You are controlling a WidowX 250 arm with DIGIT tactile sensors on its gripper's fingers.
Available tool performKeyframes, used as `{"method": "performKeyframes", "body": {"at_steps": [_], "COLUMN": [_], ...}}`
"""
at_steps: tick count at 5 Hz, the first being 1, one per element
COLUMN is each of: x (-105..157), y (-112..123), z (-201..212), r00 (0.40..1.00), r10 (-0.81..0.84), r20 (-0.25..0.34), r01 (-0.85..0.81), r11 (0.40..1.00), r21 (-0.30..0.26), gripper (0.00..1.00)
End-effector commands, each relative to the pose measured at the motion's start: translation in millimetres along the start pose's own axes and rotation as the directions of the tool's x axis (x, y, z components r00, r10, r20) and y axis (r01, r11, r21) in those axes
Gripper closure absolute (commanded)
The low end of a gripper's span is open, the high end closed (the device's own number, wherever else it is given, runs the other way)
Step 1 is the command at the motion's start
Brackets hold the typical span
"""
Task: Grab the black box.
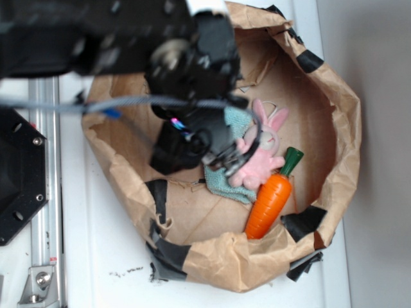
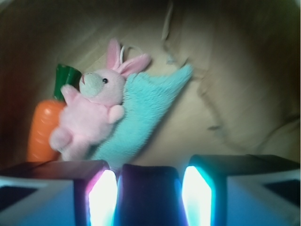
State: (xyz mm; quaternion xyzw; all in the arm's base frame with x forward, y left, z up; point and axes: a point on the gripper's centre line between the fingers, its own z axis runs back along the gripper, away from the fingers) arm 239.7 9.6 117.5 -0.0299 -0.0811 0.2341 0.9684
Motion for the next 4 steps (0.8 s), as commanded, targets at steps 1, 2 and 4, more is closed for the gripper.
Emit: {"method": "performKeyframes", "body": {"at_steps": [1,2,4], "x": [22.8,28.7,27.4], "y": [-4.0,-12.3,-18.9], "z": [48.2,56.1,39.0], "r00": [0.963,0.943,0.937], "r10": [-0.248,-0.313,-0.339], "r20": [0.109,0.111,0.082], "r01": [0.25,0.317,0.343], "r11": [0.968,0.948,0.939], "r21": [-0.003,-0.023,-0.036], "gripper": [1.0,1.0,1.0]}}
